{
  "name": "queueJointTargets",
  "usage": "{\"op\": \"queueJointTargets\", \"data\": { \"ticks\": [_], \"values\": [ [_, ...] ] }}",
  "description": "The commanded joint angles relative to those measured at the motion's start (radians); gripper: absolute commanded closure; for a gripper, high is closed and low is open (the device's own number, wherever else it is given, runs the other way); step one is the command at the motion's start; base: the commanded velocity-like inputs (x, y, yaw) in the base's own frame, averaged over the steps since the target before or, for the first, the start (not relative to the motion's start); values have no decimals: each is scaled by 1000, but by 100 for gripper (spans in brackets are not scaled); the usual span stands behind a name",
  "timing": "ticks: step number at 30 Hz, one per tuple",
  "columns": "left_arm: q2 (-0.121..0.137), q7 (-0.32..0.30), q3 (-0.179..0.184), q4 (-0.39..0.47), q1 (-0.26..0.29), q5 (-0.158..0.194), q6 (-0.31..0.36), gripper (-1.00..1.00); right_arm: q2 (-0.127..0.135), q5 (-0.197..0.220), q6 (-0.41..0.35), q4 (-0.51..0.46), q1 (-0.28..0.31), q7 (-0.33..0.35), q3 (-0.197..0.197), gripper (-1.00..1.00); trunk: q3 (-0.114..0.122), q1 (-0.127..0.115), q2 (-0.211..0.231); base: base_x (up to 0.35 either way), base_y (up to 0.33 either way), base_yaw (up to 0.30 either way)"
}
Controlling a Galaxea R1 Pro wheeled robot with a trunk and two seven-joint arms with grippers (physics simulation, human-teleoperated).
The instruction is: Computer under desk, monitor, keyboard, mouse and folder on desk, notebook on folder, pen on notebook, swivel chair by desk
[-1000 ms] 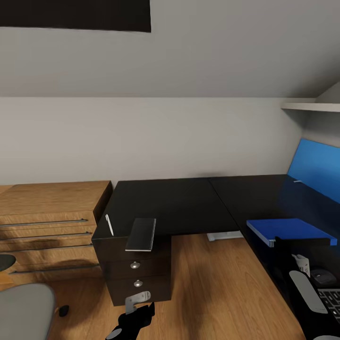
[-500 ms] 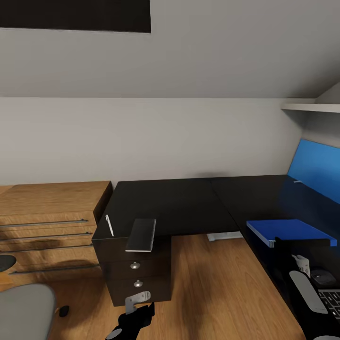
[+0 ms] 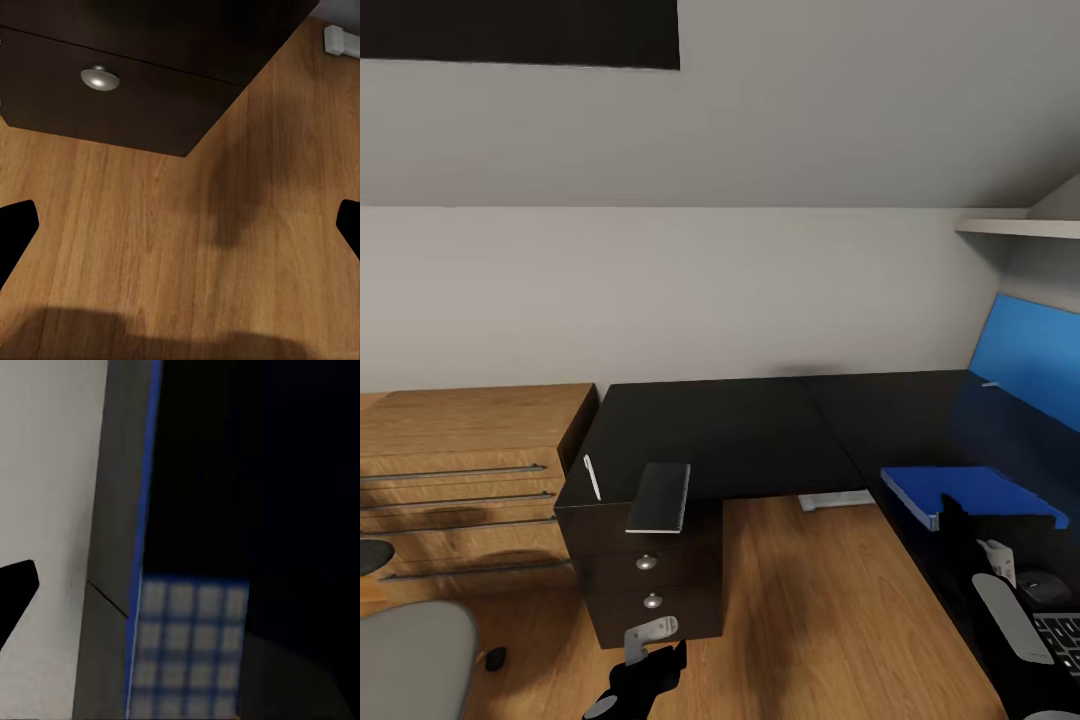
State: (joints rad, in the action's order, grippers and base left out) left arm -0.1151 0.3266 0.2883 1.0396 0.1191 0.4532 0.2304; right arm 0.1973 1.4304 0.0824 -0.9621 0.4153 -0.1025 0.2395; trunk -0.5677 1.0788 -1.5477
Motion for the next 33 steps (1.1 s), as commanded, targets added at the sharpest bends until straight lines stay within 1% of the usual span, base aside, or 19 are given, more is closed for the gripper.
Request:
{"op": "queueJointTargets", "data": {
  "ticks": [1, 12, 19, 27, 33],
  "values": [
    [1, 8, 2, 2, 1, 9, 3, -100, 1, 10, 5, -1, 0, -3, -2, -100, -1, 0, -1, 0, 0, 0],
    [1, 8, 1, 2, 1, 9, 3, -100, 1, 9, 4, -2, 0, -3, -4, -100, -1, 0, -1, -1, 0, 0],
    [1, 7, 2, 2, 1, 10, 3, -100, 1, 8, 4, -3, 0, -3, -5, -100, -1, 0, -1, -147, -20, 0],
    [0, 7, 2, 2, 1, 11, 3, -100, 1, 8, 4, -2, 0, -3, -6, -100, -1, 0, -1, -23, -4, 0],
    [0, 8, 3, 0, 1, 12, 3, -100, 0, 7, 4, -3, 0, -3, -6, -100, 18, -23, 41, -1, 0, 0]
  ]
}}
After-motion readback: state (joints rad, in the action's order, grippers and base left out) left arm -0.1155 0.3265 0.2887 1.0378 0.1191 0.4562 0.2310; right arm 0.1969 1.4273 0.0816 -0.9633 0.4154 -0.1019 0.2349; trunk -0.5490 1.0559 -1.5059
